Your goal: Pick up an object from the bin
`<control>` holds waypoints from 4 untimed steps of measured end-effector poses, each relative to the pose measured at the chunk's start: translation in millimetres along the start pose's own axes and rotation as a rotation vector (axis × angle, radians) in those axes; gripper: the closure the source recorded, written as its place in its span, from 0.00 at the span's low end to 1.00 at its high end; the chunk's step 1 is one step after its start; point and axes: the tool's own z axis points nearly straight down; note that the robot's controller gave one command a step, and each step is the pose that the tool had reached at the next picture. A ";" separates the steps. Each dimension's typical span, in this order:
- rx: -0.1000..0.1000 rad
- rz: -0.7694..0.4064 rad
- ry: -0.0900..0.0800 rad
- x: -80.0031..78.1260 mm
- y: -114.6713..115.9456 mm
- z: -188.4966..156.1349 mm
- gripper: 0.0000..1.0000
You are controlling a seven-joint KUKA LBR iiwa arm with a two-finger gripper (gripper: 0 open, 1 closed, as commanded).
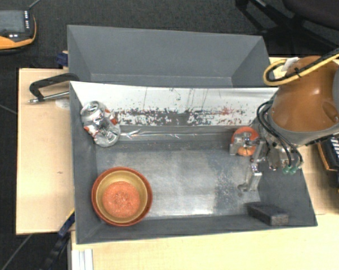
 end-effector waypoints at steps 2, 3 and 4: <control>-0.001 0.198 -0.007 -38.6 -52.5 50.2 0.00; -0.004 0.319 -0.005 -52.3 -75.0 68.6 0.00; 0.002 0.314 -0.011 -59.0 -78.6 76.8 0.00</control>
Offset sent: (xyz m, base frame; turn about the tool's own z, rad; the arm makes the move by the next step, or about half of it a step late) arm 0.0007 -0.0138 -0.1040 0.1445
